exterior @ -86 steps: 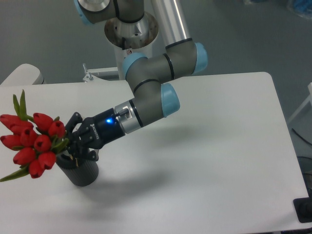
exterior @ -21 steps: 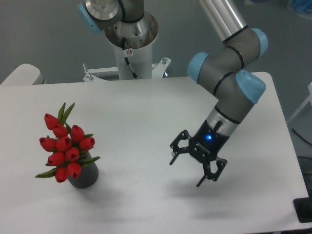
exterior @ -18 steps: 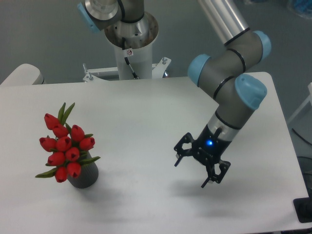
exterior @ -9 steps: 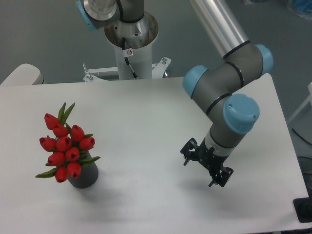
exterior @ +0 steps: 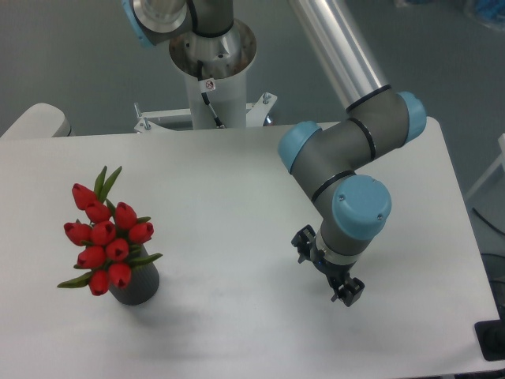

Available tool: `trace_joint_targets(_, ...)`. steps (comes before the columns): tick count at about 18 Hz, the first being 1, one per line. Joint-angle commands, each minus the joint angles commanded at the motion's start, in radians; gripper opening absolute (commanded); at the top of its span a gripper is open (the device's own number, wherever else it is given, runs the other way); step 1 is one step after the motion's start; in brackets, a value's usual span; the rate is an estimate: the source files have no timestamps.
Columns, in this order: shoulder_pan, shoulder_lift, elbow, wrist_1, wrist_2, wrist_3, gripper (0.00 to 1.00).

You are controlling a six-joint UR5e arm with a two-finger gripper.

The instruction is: Insert the flowers into the vase

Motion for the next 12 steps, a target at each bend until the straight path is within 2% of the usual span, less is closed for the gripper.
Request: trace_joint_targets(12, -0.008, 0.003, -0.003, 0.018, 0.031, 0.026, 1.0)
